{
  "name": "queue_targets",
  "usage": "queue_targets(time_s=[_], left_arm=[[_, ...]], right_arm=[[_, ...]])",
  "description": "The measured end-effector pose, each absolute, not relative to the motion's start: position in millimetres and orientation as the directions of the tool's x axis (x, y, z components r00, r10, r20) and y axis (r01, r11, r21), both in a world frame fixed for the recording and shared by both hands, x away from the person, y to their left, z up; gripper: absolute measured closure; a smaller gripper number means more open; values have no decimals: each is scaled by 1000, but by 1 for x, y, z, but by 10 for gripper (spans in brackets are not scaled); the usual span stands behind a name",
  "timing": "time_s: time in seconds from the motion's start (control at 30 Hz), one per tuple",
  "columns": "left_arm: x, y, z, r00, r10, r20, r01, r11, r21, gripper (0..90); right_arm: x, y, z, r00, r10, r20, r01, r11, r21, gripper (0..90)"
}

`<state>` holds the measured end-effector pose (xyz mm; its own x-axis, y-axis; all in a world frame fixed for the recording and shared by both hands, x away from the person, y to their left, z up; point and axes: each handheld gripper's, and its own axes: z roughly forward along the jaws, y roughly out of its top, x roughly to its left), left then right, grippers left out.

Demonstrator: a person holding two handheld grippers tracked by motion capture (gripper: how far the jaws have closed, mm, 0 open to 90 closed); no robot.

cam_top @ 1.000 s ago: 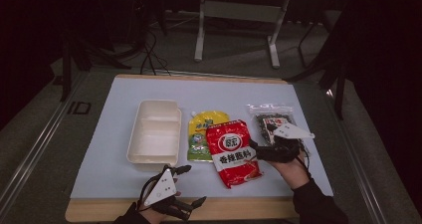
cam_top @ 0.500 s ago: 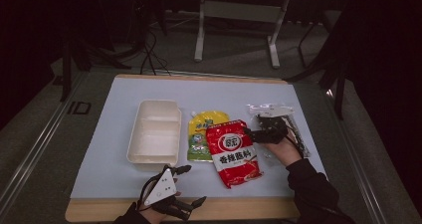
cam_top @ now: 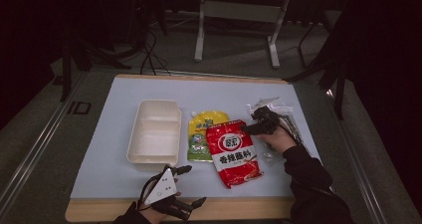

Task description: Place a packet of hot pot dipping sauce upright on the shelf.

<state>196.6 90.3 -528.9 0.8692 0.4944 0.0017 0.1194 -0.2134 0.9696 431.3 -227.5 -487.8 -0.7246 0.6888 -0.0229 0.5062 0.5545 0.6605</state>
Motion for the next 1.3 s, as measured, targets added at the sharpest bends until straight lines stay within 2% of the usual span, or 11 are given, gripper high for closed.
queue_targets(time_s=[0.53,0.57,0.67,0.7,0.77,0.8,0.83,0.87,0.9,1.03,1.3], left_arm=[[196,90,-529,872,490,4,118,-218,969,44],[196,90,-529,872,490,5,118,-219,969,44],[196,91,-529,872,489,7,117,-223,968,44],[196,91,-529,872,490,5,118,-220,968,44],[197,91,-529,872,490,6,118,-223,968,44],[197,91,-530,872,490,6,118,-223,968,44],[196,90,-529,872,490,7,118,-224,967,44],[197,90,-529,872,490,7,117,-223,968,44],[197,91,-529,872,490,6,118,-221,968,44],[197,91,-529,870,492,8,117,-224,968,44],[197,90,-529,870,492,7,120,-226,967,44]], right_arm=[[461,-216,-506,-808,588,28,505,669,545,353],[462,-216,-508,-812,582,40,508,672,538,431],[461,-217,-508,-823,568,29,492,686,537,482],[461,-216,-508,-818,575,20,497,688,528,551],[462,-217,-508,-817,576,6,493,692,527,584],[463,-217,-508,-816,578,-19,484,701,523,671],[463,-217,-508,-816,578,-19,484,701,523,671],[463,-216,-508,-815,577,-44,474,709,522,791],[463,-217,-507,-811,583,-45,476,703,528,832],[461,-218,-502,-818,572,-57,456,706,542,876],[451,-223,-488,-810,580,-87,428,685,589,880]])
